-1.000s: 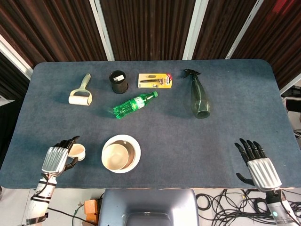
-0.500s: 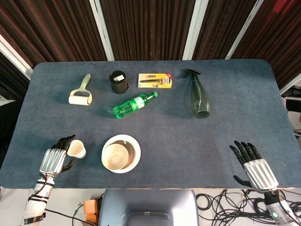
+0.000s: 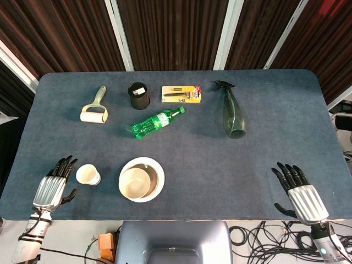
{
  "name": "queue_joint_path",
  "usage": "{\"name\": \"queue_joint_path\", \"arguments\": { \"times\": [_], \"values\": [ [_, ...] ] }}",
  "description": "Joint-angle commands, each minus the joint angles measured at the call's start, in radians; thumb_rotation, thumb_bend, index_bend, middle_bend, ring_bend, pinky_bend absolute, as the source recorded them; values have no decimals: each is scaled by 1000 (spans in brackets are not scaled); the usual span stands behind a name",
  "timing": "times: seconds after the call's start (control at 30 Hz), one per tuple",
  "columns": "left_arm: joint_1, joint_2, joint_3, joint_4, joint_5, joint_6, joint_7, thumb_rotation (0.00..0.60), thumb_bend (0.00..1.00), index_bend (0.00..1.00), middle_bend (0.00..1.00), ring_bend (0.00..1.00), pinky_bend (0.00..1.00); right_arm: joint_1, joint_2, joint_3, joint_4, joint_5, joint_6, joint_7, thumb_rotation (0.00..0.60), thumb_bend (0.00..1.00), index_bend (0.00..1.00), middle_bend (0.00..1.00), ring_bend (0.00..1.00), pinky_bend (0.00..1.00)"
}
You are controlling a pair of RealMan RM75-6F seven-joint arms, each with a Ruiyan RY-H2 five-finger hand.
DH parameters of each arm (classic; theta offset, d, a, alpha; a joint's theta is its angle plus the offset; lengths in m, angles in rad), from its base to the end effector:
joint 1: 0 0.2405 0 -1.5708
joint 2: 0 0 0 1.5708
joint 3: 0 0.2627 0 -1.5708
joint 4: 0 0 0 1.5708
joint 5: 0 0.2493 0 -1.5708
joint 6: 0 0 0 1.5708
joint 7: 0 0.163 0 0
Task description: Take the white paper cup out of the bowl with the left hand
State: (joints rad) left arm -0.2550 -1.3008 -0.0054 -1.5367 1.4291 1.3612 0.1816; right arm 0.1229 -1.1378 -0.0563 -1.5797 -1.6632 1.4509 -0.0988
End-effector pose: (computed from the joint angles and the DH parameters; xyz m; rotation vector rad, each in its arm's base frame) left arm -0.3074 0.2448 0.0479 -1.5667 -0.8832 -0.8353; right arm -0.3187 -0.1862 0.0918 1.6607 -0.8145 0.8430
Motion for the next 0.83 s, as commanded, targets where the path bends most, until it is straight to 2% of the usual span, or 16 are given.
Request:
{"name": "queue_joint_path", "arguments": {
  "times": [0.03, 0.2, 0.43, 0.83],
  "values": [
    [125, 176, 76, -172, 113, 186, -17, 600, 304, 0, 0, 0, 253, -13, 0, 13, -17, 35, 3, -28, 600, 100, 0, 0, 0, 75],
    [155, 227, 92, -196, 114, 195, -46, 600, 301, 0, 0, 0, 217, -35, 1, 29, -41, 73, 25, -67, 600, 101, 0, 0, 0, 74],
    [147, 277, 97, -243, 47, 99, -28, 600, 299, 0, 0, 0, 214, -58, -5, 49, -49, 106, 53, -98, 600, 100, 0, 0, 0, 73],
    [143, 268, 77, -230, 70, 82, -23, 600, 299, 0, 0, 0, 215, -48, -9, 49, -52, 109, 17, -123, 600, 101, 0, 0, 0, 73]
  ]
}}
